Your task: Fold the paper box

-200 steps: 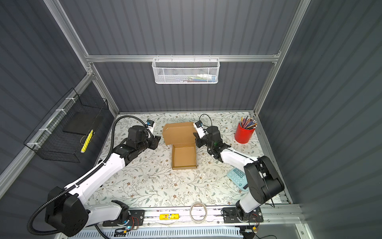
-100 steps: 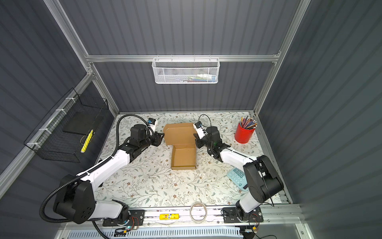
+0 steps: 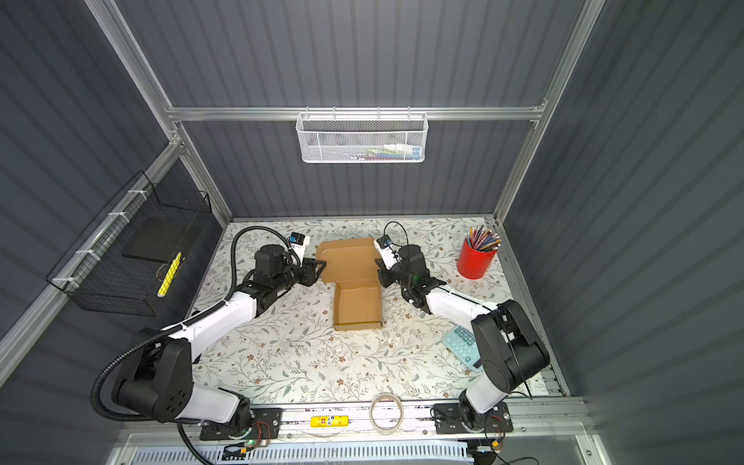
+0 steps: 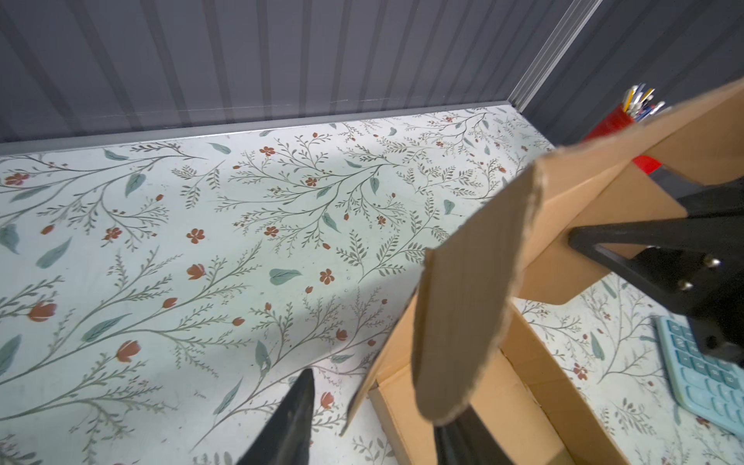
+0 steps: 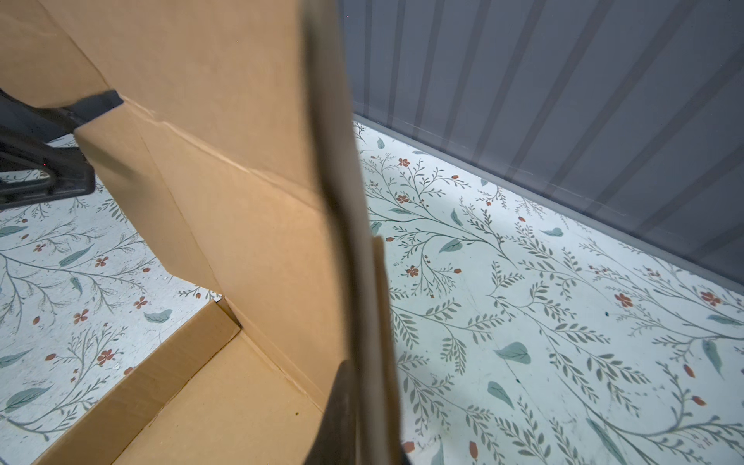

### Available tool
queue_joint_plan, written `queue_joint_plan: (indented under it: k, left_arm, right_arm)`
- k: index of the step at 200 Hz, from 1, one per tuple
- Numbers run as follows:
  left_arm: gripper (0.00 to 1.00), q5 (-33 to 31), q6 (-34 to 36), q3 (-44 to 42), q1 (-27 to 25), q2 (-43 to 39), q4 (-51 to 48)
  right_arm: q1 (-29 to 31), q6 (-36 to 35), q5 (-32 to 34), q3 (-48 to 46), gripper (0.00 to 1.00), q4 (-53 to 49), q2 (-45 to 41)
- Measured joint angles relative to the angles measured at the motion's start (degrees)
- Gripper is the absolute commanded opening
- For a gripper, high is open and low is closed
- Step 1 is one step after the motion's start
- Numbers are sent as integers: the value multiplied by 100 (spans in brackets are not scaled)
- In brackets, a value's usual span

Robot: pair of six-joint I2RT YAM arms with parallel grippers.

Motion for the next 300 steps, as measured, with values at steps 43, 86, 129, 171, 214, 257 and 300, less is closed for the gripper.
queue_joint_plan:
  k: [43, 86, 129, 171, 214, 257, 300]
  left_arm:
    - [30, 341, -223, -87, 0, 138, 225]
    - [29, 400, -363, -87, 0, 138, 319]
    - [27, 396, -544, -87, -11, 138, 369]
    - [20, 42, -647, -87, -122, 138, 354]
    - [15, -433, -719, -87, -243, 138, 337]
    - [14, -883, -791, -87, -389, 138, 337]
    - [7, -1325, -831, -87, -522, 138, 343]
  right_arm:
    - [7, 52, 125, 63, 4, 42, 138]
    - [46, 114, 258, 74, 4, 46, 149]
    - [122, 201, 457, 74, 4, 87, 166]
    - [256, 317, 804, 74, 5, 175, 192]
    - [553, 361, 1329, 70, 5, 289, 192]
    - [765, 400, 1674, 70, 7, 323, 192]
    - [802, 485, 1779, 70, 8, 317, 190]
